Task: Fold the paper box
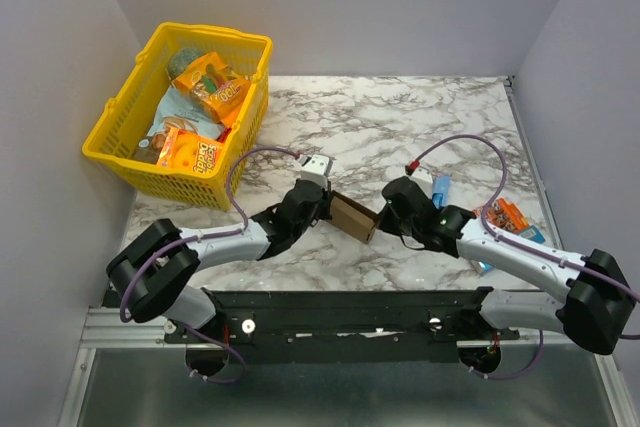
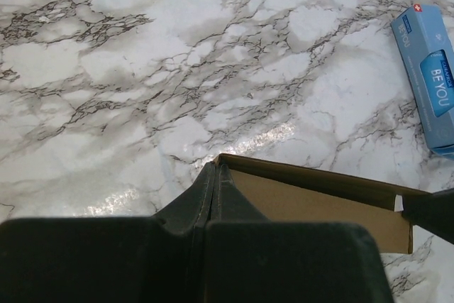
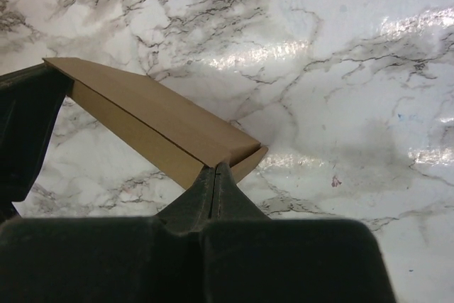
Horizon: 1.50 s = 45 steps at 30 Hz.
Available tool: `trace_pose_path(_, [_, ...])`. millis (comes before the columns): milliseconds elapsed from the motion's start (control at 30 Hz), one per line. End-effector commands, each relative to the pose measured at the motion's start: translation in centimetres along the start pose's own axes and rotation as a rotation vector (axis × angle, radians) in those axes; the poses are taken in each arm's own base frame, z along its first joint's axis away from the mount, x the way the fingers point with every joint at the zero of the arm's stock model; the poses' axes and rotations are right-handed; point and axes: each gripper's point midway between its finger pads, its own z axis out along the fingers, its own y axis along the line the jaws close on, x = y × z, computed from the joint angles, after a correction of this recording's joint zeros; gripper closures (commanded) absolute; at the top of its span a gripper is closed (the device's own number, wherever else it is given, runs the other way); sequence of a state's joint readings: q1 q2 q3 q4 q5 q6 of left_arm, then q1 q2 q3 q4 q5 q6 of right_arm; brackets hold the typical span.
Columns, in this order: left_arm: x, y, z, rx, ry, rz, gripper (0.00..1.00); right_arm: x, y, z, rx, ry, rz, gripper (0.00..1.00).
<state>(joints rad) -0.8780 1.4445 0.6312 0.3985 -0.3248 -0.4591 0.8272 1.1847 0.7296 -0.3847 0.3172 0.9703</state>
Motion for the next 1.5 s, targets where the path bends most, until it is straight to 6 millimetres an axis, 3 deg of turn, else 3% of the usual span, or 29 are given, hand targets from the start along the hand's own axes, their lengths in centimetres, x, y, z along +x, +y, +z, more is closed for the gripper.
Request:
trace_pose_path(0, [8.0,1.9,-1.4,-0.067,0.273,0.078,1.00,5.0,-3.1,-0.3,0.092,0.153,-0.032,0.99])
trace_pose_path(233, [8.0,2.0,-1.5,-0.082,0.269,0.090,1.00,6.2,-2.5,-0.7,0.101,0.164,-0.046,0.99])
trace_pose_path(433, [7.4,1.6,-2.1,-0.050,0.220,0.098,1.00,5.0,-1.2,-0.9,0.080,0.133,-0.058,0.97])
trace_pose_path(533, [7.1,2.2,-2.8,-0.065,0.196,0.103,1.00,3.3,0.2,-1.4,0.062,0.102,-0.119,0.81])
trace_pose_path(567, [6.8,2.8,-3.2,-0.084,0.175,0.104,1.00,2.9,0.3,-1.6,0.060,0.097,-0.166,0.70])
trace_pose_path(633, [6.5,3.1,-3.6,-0.092,0.149,0.106,1.00,2.4,0.4,-1.9,0.076,0.098,-0.217,0.63])
trace_pose_path(667, [6.3,3.7,-4.1,-0.105,0.130,0.101,1.00,1.7,0.8,-2.2,0.067,0.087,-0.255,0.53])
trace_pose_path(733, [6.0,3.9,-4.4,-0.112,0.114,0.097,1.00,1.2,0.8,-2.5,0.060,0.077,-0.311,0.44])
trace_pose_path(767, [6.0,4.0,-4.6,-0.107,0.104,0.095,1.00,1.0,0.6,-2.6,0.047,0.075,-0.392,0.33])
trace_pose_path(900, [5.9,3.0,-4.5,-0.042,0.109,0.126,1.00,-0.4,1.8,-3.6,-0.064,0.020,-0.590,0.17])
trace_pose_path(967, [5.9,2.5,-4.3,-0.023,0.121,0.147,1.00,-0.4,2.7,-4.0,-0.160,0.015,-0.748,0.16])
trace_pose_path(1233, [6.0,2.1,-4.2,0.000,0.133,0.160,1.00,-1.0,4.7,-2.7,-0.265,-0.063,-1.029,0.13])
trace_pose_path(1467, [5.8,1.7,-3.9,0.005,0.145,0.166,1.00,2.1,4.8,-1.0,-0.285,0.019,-1.159,0.12])
